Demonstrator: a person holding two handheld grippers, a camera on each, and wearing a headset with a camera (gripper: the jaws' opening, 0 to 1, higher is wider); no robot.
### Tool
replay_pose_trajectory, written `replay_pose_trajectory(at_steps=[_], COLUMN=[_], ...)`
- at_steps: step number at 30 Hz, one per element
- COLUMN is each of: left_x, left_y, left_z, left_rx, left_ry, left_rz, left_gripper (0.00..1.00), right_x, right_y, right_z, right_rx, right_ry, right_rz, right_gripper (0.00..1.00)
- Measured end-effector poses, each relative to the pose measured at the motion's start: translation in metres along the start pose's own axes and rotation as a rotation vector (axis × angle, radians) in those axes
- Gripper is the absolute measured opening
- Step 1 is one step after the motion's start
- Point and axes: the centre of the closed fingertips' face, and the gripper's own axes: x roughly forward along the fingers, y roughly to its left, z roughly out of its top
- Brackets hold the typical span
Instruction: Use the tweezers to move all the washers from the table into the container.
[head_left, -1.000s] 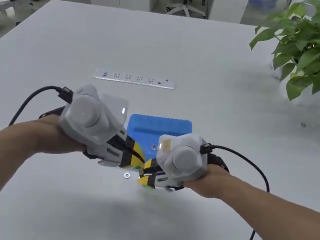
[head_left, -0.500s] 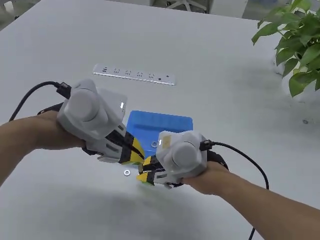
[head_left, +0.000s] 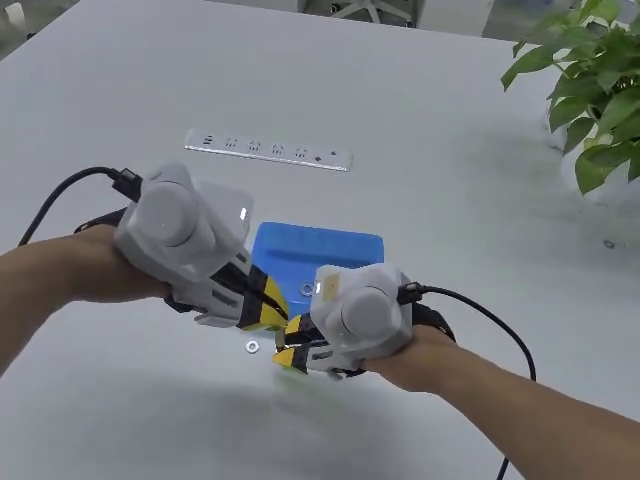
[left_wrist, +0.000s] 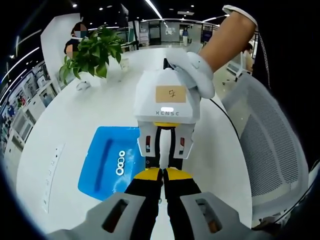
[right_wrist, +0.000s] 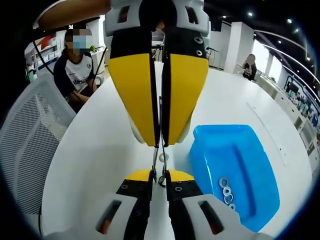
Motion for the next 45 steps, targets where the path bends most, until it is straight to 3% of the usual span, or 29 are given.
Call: replay_pose_trajectory(at_steps=[18,36,45], left_x=[-0.003,-0.027,-0.04], left_y=[-0.003,-0.006,-0.002], left_z=[0.002,0.031,0.045], left_rx=[-0.009,0.03,0.045], left_ry=[-0.001,-0.025,-0.018], left_rz=[-0.002,0.022,0.029], left_gripper=[0.06,0.06,0.06], right_x=[-0.002,-0.027,-0.041], right_y=[0.003,-0.001,-0.007], right_z=[0.003,0.029,0.043], right_rx=[0.005,-0.019,-0.039], right_ry=[0.004,-0.007,-0.014], right_rz=[-0.002,-0.056,-0.086], right_gripper=[0.1,0.1,0.1])
